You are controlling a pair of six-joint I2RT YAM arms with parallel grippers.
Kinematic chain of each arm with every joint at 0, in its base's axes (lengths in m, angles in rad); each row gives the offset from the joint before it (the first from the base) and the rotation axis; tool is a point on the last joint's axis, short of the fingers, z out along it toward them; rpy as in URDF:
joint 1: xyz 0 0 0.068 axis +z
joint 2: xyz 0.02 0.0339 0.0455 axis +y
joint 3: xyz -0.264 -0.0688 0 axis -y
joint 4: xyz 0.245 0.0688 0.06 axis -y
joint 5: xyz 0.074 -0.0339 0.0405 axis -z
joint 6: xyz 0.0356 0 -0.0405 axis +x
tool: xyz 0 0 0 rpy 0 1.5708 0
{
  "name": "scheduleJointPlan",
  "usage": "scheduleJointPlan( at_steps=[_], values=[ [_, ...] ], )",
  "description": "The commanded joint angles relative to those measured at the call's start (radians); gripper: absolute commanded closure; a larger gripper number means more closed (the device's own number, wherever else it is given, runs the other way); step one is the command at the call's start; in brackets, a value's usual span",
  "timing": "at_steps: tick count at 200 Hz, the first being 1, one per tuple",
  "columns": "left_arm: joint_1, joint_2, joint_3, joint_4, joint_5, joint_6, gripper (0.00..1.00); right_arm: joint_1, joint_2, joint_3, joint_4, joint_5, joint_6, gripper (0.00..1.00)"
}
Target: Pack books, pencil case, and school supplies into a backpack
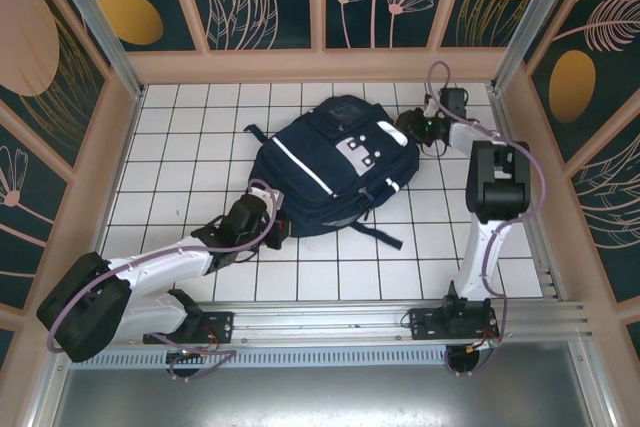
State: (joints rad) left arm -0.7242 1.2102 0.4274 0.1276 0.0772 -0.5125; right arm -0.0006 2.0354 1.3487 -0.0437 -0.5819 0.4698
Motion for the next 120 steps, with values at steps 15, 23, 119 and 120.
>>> scheduleJointPlan(
  at_steps=[15,23,119,120],
  values=[
    [0.009,-0.004,0.019,0.013,0.012,-0.013,1.0,0.008,-0.232,-0.357,0.157,0.156,0.183,0.71],
    [0.009,-0.002,0.019,0.014,0.012,-0.014,1.0,0.023,-0.286,-0.407,0.152,0.233,0.192,0.66],
    [0.024,-0.029,0.003,0.029,0.016,-0.034,1.0,0.55,-0.408,-0.041,-0.296,0.442,-0.391,0.39],
    [0.023,-0.031,0.002,0.029,0.016,-0.034,1.0,0.56,-0.406,-0.039,-0.297,0.444,-0.399,0.39]
  ],
)
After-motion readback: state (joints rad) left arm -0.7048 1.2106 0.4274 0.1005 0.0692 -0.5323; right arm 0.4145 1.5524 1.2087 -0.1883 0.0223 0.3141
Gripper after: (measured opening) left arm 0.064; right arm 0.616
